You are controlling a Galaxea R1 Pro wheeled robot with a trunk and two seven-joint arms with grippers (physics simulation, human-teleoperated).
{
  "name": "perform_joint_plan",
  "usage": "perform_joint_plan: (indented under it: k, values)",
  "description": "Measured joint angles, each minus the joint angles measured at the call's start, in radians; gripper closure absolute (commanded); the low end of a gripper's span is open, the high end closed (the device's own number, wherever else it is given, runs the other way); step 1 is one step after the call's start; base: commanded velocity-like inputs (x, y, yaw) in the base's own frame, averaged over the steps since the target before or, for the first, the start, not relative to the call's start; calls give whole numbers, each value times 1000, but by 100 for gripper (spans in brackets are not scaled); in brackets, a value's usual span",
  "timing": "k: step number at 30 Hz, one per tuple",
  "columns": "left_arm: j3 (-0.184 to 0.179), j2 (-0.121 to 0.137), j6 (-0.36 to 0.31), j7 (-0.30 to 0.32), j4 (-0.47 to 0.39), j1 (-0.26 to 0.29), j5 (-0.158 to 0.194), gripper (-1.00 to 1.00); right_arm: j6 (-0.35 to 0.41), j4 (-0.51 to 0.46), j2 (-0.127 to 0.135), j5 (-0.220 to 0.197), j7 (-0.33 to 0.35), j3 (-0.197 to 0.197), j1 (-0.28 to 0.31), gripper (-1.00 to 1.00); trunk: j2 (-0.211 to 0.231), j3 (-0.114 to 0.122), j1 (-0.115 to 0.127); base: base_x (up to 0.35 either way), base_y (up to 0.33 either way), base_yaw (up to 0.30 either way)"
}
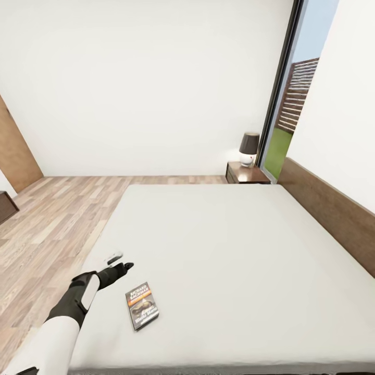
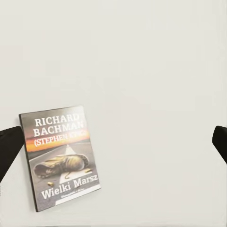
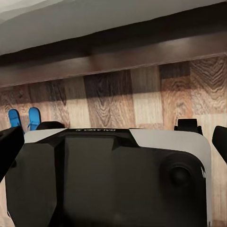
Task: In the bedroom, move the book from the bed onto either nightstand, and place the two sandals side by side next to the bed.
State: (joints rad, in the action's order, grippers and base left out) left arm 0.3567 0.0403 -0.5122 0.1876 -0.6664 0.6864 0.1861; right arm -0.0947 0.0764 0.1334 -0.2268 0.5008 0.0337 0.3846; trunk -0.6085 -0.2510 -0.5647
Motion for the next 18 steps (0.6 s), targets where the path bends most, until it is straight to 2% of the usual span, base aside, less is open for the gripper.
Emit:
perform_joint_plan:
  k: [2,6,18]
  values:
    - [-29,0,-1,0,0,0,1,-100,0,0,0,0,0,0,0,-100,0,-3,0,0,0,0]
    - [-56,0,-3,0,0,0,1,-100,0,0,0,0,0,0,0,-100,0,-10,0,0,0,0]
    - [-63,0,-3,-2,0,0,1,-100,0,0,0,0,0,0,0,-100,0,-29,0,0,0,0]
